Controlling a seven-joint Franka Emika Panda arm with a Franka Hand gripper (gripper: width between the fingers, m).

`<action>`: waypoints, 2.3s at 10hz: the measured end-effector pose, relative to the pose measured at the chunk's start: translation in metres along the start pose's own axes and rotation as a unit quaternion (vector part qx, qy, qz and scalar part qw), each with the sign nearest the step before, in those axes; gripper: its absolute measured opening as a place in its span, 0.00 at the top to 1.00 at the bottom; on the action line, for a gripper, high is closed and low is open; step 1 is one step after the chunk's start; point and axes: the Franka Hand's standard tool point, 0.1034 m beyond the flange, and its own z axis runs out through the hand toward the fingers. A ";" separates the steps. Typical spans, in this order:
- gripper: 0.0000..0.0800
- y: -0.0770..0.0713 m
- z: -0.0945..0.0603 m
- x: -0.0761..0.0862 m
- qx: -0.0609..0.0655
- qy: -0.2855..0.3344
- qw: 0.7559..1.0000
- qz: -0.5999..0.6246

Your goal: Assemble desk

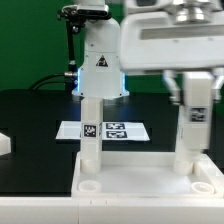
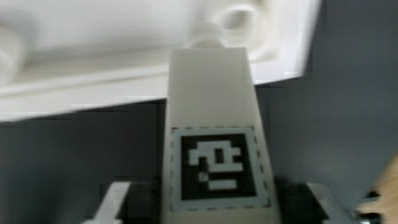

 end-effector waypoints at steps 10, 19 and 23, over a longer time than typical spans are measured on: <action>0.64 -0.009 0.024 -0.021 -0.012 0.005 1.000 -0.025; 0.64 -0.010 0.036 -0.011 -0.015 0.023 0.999 -0.029; 0.64 -0.010 0.044 -0.019 -0.018 0.019 0.999 -0.033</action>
Offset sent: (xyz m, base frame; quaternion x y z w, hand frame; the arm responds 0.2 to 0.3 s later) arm 0.0000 0.0000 0.0000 0.0000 0.0000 0.0000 1.0000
